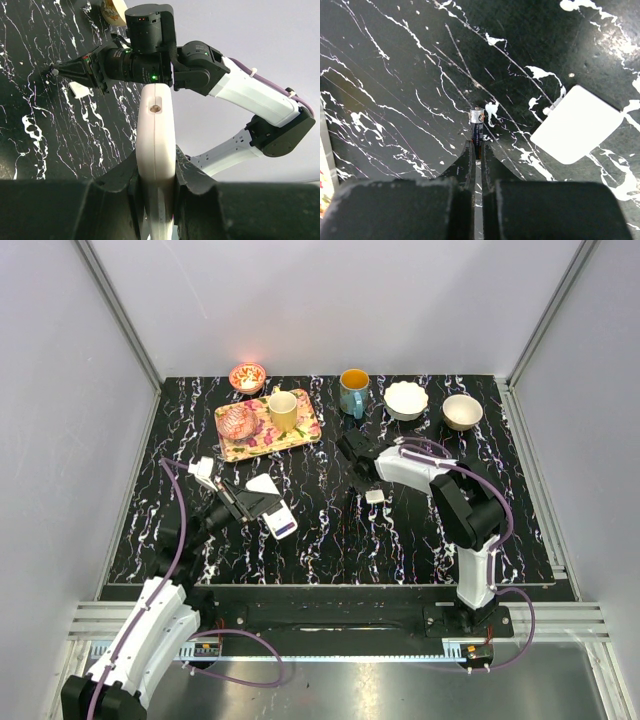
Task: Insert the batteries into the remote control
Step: Place the battery at the center of the board.
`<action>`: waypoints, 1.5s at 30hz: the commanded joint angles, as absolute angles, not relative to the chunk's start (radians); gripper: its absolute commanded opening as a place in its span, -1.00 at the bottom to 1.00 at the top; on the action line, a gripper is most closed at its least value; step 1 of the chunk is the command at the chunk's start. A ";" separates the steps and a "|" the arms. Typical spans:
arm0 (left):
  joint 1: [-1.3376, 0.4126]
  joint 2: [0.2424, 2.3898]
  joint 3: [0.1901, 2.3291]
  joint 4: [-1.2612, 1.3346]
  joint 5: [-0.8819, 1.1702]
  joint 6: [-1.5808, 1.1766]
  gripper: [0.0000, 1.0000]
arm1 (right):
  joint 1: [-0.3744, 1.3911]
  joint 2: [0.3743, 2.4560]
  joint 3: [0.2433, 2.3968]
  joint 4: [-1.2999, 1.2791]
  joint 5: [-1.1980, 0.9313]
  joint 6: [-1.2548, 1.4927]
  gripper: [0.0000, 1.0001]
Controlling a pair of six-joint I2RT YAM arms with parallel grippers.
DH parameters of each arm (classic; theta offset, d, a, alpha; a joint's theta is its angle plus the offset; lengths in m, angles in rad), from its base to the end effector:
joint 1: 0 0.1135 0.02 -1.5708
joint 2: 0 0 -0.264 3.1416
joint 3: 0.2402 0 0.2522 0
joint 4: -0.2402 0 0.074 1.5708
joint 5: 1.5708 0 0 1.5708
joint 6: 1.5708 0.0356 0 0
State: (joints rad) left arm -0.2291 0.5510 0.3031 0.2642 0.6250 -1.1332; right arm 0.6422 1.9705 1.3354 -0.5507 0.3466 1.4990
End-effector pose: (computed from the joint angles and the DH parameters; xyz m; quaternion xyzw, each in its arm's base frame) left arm 0.1415 -0.0544 0.2514 -0.0944 0.6961 -0.5946 0.3912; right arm 0.3243 0.2274 0.1601 0.4316 0.8657 0.0842 0.2389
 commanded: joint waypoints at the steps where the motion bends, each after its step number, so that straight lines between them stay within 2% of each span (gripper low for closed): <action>1: -0.232 0.538 0.302 0.333 0.609 -1.144 -1.00 | 0.646 1.980 1.347 -0.604 0.365 1.656 -0.80; 2: -0.233 0.538 0.302 0.333 0.609 -1.144 -1.00 | 0.644 1.980 1.351 -0.607 0.364 1.663 -0.57; 3: -0.232 0.540 0.302 0.333 0.609 -1.144 -1.00 | 0.644 1.982 1.354 -0.607 0.367 1.666 -0.50; 11: -0.232 0.535 0.295 0.327 0.606 -1.144 -1.00 | 0.644 2.022 1.401 -0.666 0.374 1.635 -0.39; 14: -0.233 0.532 0.295 0.324 0.606 -1.143 -1.00 | 0.644 2.013 1.408 -0.672 0.377 1.592 -0.26; 19: -0.233 0.534 0.299 0.313 0.606 -1.135 -1.00 | 0.644 1.982 1.424 -0.681 0.350 1.467 0.16; 21: -0.233 0.535 0.302 0.307 0.609 -1.131 -1.00 | 0.644 1.953 1.424 -0.689 0.328 1.419 0.23; 27: -0.233 0.535 0.313 0.293 0.611 -1.115 -1.00 | 0.646 1.812 1.376 -0.652 0.322 1.110 0.35; 32: -0.235 0.538 0.308 0.304 0.597 -1.115 -1.00 | 0.646 1.704 1.263 -0.399 0.228 0.443 0.31; 35: -0.233 0.541 0.307 0.307 0.592 -1.109 -1.00 | 0.644 1.741 1.216 -0.282 0.141 0.111 0.36; 38: -0.233 0.538 0.305 0.304 0.592 -1.100 -1.00 | 0.644 1.842 1.276 -0.353 0.091 -0.072 0.43; 39: -0.235 0.538 0.304 0.301 0.592 -1.097 -1.00 | 0.644 1.861 1.288 -0.379 0.084 -0.099 0.46; 41: -0.233 0.540 0.304 0.299 0.600 -1.091 -1.00 | 0.641 1.891 1.292 -0.374 0.055 -0.130 0.72; 42: -0.233 0.541 0.305 0.298 0.604 -1.088 -1.00 | 0.640 1.899 1.295 -0.373 0.048 -0.132 0.93; 43: -0.233 0.543 0.310 0.285 0.612 -1.075 -1.00 | 0.640 1.910 1.301 -0.371 0.037 -0.130 0.99; 45: -0.233 0.543 0.318 0.267 0.615 -1.062 -1.00 | 0.640 1.919 1.307 -0.357 0.034 -0.127 0.99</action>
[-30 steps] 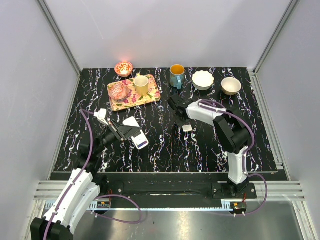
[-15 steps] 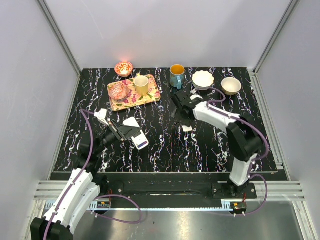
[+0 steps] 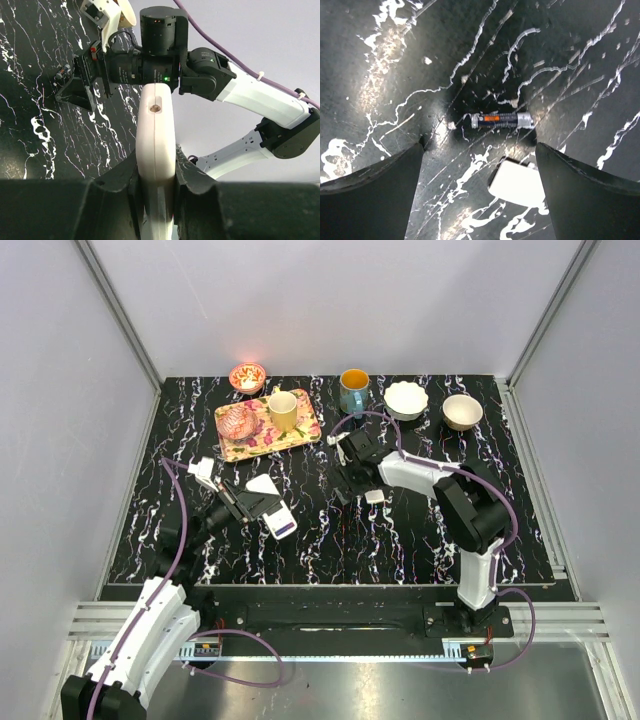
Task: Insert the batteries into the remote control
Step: Place the battery at the center of the board, then pick up the battery from the center of the board.
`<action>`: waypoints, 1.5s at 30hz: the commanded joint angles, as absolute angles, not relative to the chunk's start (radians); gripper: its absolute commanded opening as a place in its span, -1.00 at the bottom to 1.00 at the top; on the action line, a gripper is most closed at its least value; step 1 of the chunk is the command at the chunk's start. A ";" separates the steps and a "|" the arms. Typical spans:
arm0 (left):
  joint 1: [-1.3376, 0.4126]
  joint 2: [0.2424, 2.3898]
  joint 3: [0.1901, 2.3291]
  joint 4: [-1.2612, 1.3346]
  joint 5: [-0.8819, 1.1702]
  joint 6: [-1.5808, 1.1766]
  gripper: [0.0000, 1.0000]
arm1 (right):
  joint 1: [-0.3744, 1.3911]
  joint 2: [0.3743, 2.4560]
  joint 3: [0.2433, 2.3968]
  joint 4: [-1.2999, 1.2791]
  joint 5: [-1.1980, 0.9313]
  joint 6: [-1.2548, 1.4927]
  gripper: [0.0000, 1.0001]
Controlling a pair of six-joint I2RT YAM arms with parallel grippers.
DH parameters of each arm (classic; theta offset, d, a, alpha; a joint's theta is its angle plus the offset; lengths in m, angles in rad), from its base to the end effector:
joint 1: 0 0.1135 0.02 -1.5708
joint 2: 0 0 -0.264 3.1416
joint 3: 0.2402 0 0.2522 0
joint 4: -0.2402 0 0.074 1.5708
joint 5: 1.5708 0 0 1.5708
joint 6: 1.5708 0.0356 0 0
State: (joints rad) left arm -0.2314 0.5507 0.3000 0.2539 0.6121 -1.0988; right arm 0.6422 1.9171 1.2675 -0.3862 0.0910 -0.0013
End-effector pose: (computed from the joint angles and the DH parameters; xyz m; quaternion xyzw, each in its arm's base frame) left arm 0.1417 -0.0544 0.2493 -0.0892 0.7005 -0.5841 0.4001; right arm 0.3197 0.2351 0.1673 -0.2933 0.9178 0.0415 0.2644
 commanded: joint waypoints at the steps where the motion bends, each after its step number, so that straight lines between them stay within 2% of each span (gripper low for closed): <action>1: -0.233 0.545 0.324 0.255 0.617 -1.052 -1.00 | 0.640 1.924 1.313 -0.353 0.034 -0.130 0.99; 5: -0.235 0.549 0.328 0.250 0.620 -1.046 -1.00 | 0.629 1.947 1.335 -0.347 0.048 -0.155 0.99; 15: -0.235 0.561 0.314 0.258 0.615 -1.040 -1.00 | 0.560 1.990 1.365 -0.359 -0.055 -0.153 0.83; 28: -0.233 0.575 0.301 0.279 0.612 -1.043 -1.00 | 0.557 2.026 1.379 -0.370 -0.107 -0.144 0.65; 38: -0.233 0.600 0.291 0.314 0.624 -1.051 -1.00 | 0.558 2.025 1.353 -0.371 -0.080 -0.132 0.42; 45: -0.233 0.591 0.287 0.316 0.626 -1.054 -1.00 | 0.568 2.014 1.339 -0.377 -0.026 -0.114 0.16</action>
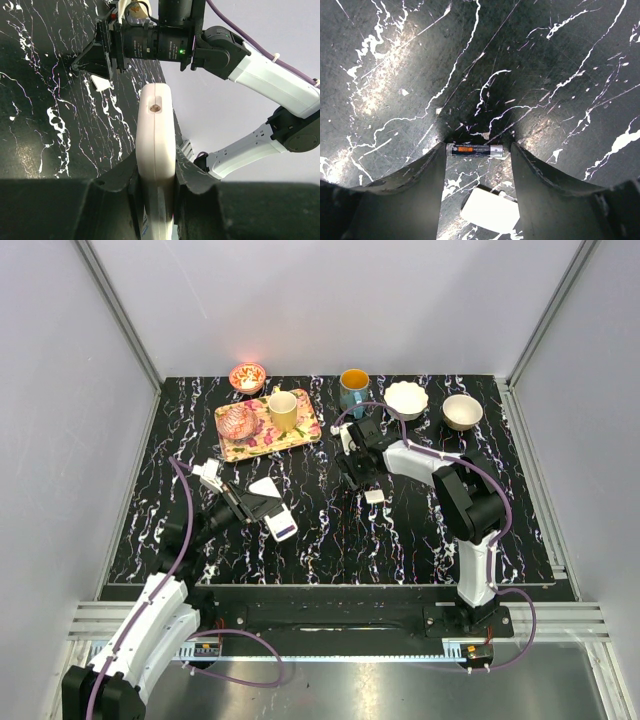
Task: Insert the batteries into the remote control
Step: Pick up the battery from the center of the board.
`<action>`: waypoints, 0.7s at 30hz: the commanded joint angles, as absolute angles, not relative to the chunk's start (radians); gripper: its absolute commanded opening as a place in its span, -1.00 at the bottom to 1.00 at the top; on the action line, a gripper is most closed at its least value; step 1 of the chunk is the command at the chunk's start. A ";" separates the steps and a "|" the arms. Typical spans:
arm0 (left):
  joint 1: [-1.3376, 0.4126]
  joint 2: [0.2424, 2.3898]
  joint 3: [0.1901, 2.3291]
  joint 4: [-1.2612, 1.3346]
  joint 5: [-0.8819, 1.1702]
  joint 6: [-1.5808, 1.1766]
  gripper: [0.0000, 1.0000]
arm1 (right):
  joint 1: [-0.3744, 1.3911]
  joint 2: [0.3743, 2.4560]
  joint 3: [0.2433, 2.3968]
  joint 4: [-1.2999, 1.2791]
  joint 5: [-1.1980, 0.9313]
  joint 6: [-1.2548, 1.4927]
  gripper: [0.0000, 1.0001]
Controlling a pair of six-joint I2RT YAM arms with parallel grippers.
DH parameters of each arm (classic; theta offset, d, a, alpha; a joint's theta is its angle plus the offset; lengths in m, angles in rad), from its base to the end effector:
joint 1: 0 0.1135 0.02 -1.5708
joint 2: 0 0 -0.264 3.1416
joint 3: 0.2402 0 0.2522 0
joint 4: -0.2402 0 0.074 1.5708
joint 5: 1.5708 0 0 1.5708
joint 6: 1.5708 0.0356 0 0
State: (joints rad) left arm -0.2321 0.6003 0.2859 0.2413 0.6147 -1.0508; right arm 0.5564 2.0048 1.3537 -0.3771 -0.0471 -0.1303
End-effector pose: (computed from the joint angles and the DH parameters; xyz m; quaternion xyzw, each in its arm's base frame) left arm 0.1476 -0.0560 0.2364 -0.0889 0.7224 -0.5658 0.3873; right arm 0.3547 0.2226 0.1585 -0.3302 0.9048 0.0788 0.2571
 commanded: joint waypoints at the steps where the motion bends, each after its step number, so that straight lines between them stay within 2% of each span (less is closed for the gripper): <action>1: -0.235 0.589 0.285 0.316 0.626 -1.054 -1.00 | 0.568 2.014 1.336 -0.379 -0.023 -0.112 0.11; 3: -0.235 0.588 0.284 0.318 0.626 -1.055 -1.00 | 0.572 2.011 1.330 -0.383 -0.011 -0.098 0.04; 7: -0.235 0.588 0.281 0.322 0.627 -1.058 -1.00 | 0.575 1.999 1.313 -0.385 0.021 -0.065 -0.22; 8: -0.235 0.588 0.281 0.322 0.626 -1.058 -1.00 | 0.575 1.994 1.310 -0.380 0.028 -0.042 -0.37; 10: -0.235 0.589 0.278 0.328 0.624 -1.063 -1.00 | 0.577 1.968 1.295 -0.374 0.060 -0.011 -0.52; 11: -0.233 0.592 0.276 0.337 0.624 -1.069 -1.00 | 0.578 1.954 1.289 -0.367 0.070 0.032 -0.74; 13: -0.235 0.595 0.273 0.347 0.620 -1.074 -1.00 | 0.577 1.907 1.279 -0.365 0.113 0.076 -0.97; 21: -0.265 0.701 0.253 0.520 0.577 -1.144 -1.00 | 0.626 1.633 1.267 -0.534 0.161 0.259 -1.00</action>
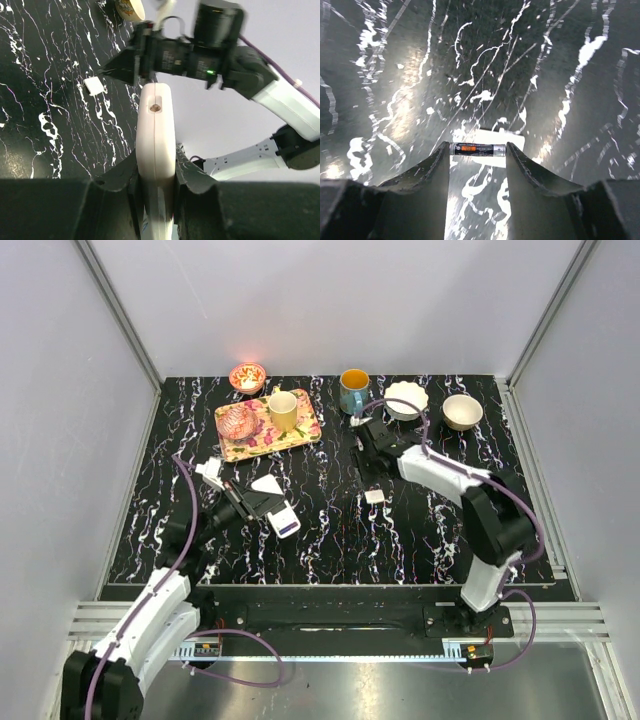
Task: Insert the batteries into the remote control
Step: Pick up the battery from the center of the board, then load the battery into the remote control.
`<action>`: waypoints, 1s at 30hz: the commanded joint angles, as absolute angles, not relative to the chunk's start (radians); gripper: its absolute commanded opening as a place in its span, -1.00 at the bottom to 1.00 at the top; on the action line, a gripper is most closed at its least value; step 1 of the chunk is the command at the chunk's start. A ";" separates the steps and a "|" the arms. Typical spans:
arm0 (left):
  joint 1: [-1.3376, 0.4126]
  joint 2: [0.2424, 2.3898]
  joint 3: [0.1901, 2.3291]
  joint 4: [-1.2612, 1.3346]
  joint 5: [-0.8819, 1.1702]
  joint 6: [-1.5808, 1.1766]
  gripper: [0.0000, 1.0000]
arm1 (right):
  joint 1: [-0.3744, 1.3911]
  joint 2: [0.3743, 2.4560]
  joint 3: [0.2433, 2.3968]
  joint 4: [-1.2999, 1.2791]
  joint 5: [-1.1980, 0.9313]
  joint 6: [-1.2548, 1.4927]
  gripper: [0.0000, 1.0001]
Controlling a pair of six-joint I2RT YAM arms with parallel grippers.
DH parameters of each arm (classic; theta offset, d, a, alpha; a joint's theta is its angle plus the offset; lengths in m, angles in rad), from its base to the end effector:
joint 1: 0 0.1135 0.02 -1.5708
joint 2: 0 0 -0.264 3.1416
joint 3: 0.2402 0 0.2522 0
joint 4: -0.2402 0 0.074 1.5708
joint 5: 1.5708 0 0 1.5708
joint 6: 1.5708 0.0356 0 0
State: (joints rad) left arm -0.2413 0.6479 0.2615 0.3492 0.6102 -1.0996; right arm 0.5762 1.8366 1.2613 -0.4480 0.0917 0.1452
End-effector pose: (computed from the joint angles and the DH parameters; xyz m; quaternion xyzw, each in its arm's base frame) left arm 0.1525 -0.0585 0.2322 -0.0963 0.7113 -0.5807 0.3841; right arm 0.3242 0.2068 0.1918 -0.1935 0.9422 0.0540 0.2683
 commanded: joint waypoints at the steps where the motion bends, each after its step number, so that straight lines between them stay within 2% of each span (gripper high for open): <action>1: -0.290 0.718 0.255 0.537 0.566 -1.146 -1.00 | 0.650 1.599 1.267 -0.584 0.194 0.264 -1.00; 6: -0.377 0.850 0.264 0.690 0.480 -1.169 -1.00 | 0.862 1.451 1.327 -0.790 0.409 0.279 -1.00; 15: -0.482 1.198 0.282 1.173 0.410 -1.311 -1.00 | 0.980 1.309 1.374 -0.969 0.456 0.367 -1.00; 23: -0.529 1.488 0.321 1.556 0.330 -1.454 -1.00 | 1.043 1.390 1.459 -0.989 0.485 0.345 -1.00; 30: -0.543 1.614 0.373 1.664 0.321 -1.497 -1.00 | 1.055 1.502 1.534 -0.976 0.480 0.296 -1.00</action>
State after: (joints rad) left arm -0.5377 1.5753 0.3206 1.2163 0.3576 -1.4399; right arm 1.0378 1.4456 1.4662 -0.9848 0.4446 0.3279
